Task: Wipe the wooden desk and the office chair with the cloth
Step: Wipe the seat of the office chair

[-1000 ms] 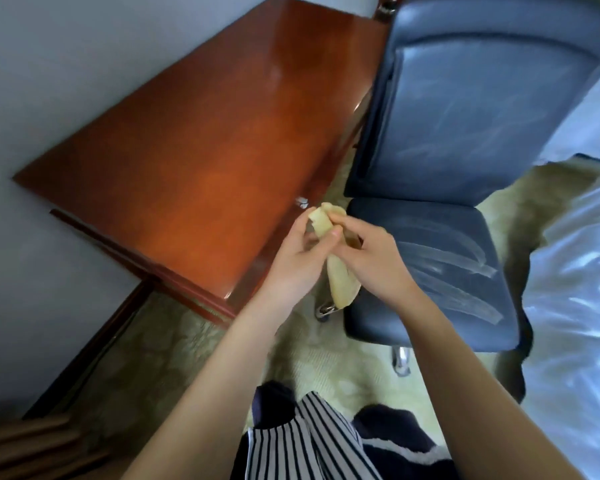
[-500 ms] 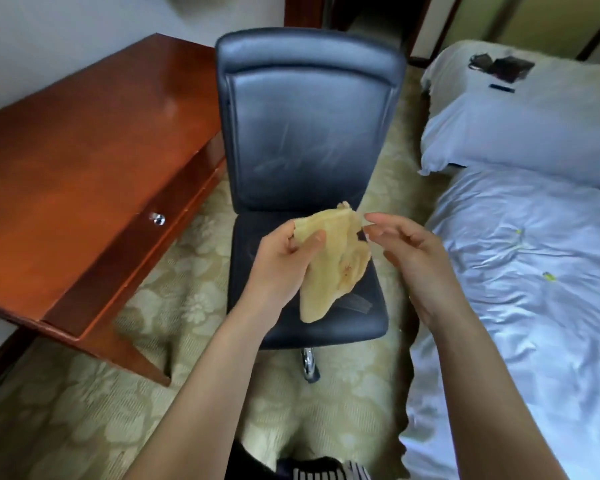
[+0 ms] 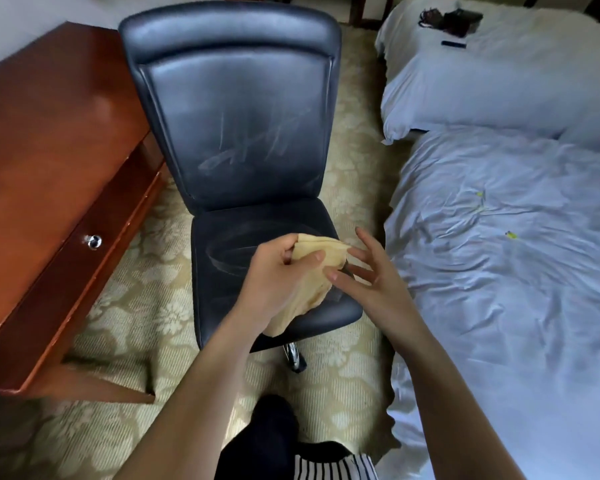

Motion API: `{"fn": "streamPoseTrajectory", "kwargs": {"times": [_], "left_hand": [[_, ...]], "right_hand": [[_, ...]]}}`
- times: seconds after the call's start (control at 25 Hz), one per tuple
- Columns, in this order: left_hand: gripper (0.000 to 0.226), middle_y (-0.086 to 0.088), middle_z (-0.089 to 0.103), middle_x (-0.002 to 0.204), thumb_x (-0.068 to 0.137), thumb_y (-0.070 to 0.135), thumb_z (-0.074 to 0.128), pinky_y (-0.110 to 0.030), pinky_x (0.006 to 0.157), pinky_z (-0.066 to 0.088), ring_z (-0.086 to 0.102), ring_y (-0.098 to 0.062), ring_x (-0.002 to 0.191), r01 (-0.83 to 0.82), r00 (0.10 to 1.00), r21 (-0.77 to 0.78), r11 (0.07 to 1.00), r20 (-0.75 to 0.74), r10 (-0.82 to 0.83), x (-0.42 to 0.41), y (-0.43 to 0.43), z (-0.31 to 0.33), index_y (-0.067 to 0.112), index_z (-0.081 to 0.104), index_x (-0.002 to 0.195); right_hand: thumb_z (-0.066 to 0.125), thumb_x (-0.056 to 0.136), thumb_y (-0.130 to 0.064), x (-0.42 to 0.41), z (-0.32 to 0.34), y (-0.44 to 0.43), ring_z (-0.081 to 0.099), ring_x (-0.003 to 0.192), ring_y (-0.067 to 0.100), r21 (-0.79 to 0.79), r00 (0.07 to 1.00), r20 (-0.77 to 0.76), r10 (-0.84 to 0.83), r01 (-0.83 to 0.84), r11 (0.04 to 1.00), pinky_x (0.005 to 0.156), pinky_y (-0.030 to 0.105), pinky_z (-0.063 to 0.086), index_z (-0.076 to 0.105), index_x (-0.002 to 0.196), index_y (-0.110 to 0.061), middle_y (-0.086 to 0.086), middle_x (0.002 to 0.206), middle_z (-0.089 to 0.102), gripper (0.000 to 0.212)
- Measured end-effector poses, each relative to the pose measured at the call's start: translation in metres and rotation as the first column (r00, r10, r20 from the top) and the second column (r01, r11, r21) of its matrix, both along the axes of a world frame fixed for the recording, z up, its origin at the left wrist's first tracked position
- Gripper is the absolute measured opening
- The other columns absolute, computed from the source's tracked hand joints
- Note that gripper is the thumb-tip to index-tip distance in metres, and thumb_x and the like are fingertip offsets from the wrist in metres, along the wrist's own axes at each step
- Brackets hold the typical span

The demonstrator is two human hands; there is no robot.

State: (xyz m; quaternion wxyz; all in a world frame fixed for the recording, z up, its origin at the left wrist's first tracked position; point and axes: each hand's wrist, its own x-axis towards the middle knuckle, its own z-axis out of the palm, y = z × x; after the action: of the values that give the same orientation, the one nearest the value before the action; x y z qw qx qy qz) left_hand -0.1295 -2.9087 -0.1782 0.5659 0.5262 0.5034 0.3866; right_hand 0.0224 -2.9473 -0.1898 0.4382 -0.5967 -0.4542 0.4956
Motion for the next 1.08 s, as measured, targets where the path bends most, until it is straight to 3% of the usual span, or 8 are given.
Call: {"fn": "streamPoseTrajectory", "kwargs": {"times": [0.16, 0.24, 0.36, 0.6, 0.72, 0.84, 0.96, 1.08], "left_hand": [[0.012, -0.009, 0.073, 0.087, 0.087, 0.017, 0.066, -0.044, 0.081, 0.054, 0.068, -0.027, 0.087, -0.022, 0.999, -0.060, 0.998, -0.043, 0.020, 0.007, 0.037, -0.006, 0.014, 0.069, 0.098], [0.011, -0.008, 0.073, 0.086, 0.088, 0.019, 0.064, -0.041, 0.079, 0.055, 0.069, -0.025, 0.086, 0.011, 0.999, -0.075, 0.997, -0.030, -0.014, 0.010, 0.050, -0.011, 0.016, 0.069, 0.097], [0.009, 0.001, 0.072, 0.086, 0.090, 0.025, 0.060, -0.036, 0.079, 0.054, 0.068, -0.016, 0.088, 0.023, 0.999, -0.089, 0.996, -0.036, -0.026, 0.016, 0.061, -0.021, 0.025, 0.069, 0.094], [0.022, 0.017, 0.067, 0.101, 0.093, 0.033, 0.055, -0.020, 0.082, 0.052, 0.062, 0.003, 0.098, -0.056, 0.998, -0.147, 0.988, -0.026, 0.053, 0.031, 0.046, -0.059, 0.032, 0.061, 0.113], [0.016, 0.015, 0.067, 0.104, 0.092, 0.032, 0.056, -0.020, 0.084, 0.052, 0.063, 0.000, 0.099, -0.240, 0.971, -0.190, 0.952, -0.052, 0.235, 0.055, 0.027, -0.096, 0.040, 0.061, 0.105], [0.017, 0.000, 0.067, 0.110, 0.092, 0.027, 0.058, -0.024, 0.080, 0.051, 0.065, -0.009, 0.095, -0.363, 0.929, -0.285, 0.887, -0.034, 0.369, 0.090, 0.000, -0.136, 0.043, 0.059, 0.096], [0.020, 0.005, 0.062, 0.114, 0.091, 0.024, 0.060, -0.006, 0.072, 0.042, 0.059, 0.004, 0.084, -0.357, 0.934, -0.307, 0.882, -0.116, 0.338, 0.115, -0.014, -0.176, 0.042, 0.056, 0.100], [0.037, 0.005, 0.054, 0.127, 0.090, 0.029, 0.060, -0.015, 0.088, 0.037, 0.054, -0.008, 0.110, -0.331, 0.918, -0.278, 0.902, -0.316, 0.239, 0.109, -0.008, -0.228, 0.028, 0.052, 0.126]], "right_hand": [[0.075, 0.077, -0.026, -0.001, -0.012, 0.022, 0.045, 0.125, 0.007, -0.067, 0.999, 0.018, 0.034, -0.033, 0.997, 0.087, 0.011, 0.046, 0.028, 0.144, -0.040, -0.011, 0.141, 0.042, 0.083], [0.072, 0.081, -0.022, -0.005, -0.019, 0.034, 0.046, 0.127, 0.007, -0.048, 0.993, -0.024, 0.117, -0.118, 0.992, 0.100, 0.024, 0.044, 0.030, 0.144, -0.039, -0.013, 0.140, 0.046, 0.077], [0.063, 0.090, -0.024, -0.011, -0.030, 0.047, 0.056, 0.117, 0.007, -0.022, 0.961, -0.161, 0.226, -0.233, 0.972, 0.095, 0.028, 0.048, 0.038, 0.139, -0.037, -0.012, 0.126, 0.059, 0.057], [0.050, 0.095, -0.034, -0.015, -0.068, 0.058, 0.055, 0.117, 0.037, -0.346, 0.770, -0.634, -0.071, -0.200, 0.917, 0.099, 0.045, 0.046, 0.051, 0.132, -0.008, 0.024, 0.120, 0.060, 0.045], [0.039, 0.099, -0.041, 0.015, -0.101, 0.058, 0.055, 0.115, 0.036, -0.553, 0.798, -0.576, -0.175, -0.222, 0.803, 0.105, 0.050, 0.039, 0.053, 0.128, -0.003, 0.024, 0.123, 0.059, 0.050], [0.040, 0.099, -0.039, 0.061, -0.129, 0.051, 0.065, 0.091, 0.029, -0.595, 0.828, -0.530, -0.184, -0.208, 0.777, 0.082, 0.040, 0.053, 0.057, 0.120, -0.004, 0.019, 0.107, 0.068, 0.045], [0.044, 0.098, -0.037, 0.103, -0.165, 0.052, 0.060, 0.091, 0.027, -0.590, 0.898, -0.400, -0.183, -0.100, 0.801, 0.091, 0.044, 0.045, 0.057, 0.117, -0.009, 0.014, 0.103, 0.066, 0.036], [0.046, 0.097, -0.038, 0.125, -0.217, 0.075, 0.056, 0.077, 0.020, -0.513, 0.976, -0.168, -0.137, 0.032, 0.858, 0.075, 0.036, 0.044, 0.061, 0.109, -0.015, 0.004, 0.086, 0.063, 0.030]]}}
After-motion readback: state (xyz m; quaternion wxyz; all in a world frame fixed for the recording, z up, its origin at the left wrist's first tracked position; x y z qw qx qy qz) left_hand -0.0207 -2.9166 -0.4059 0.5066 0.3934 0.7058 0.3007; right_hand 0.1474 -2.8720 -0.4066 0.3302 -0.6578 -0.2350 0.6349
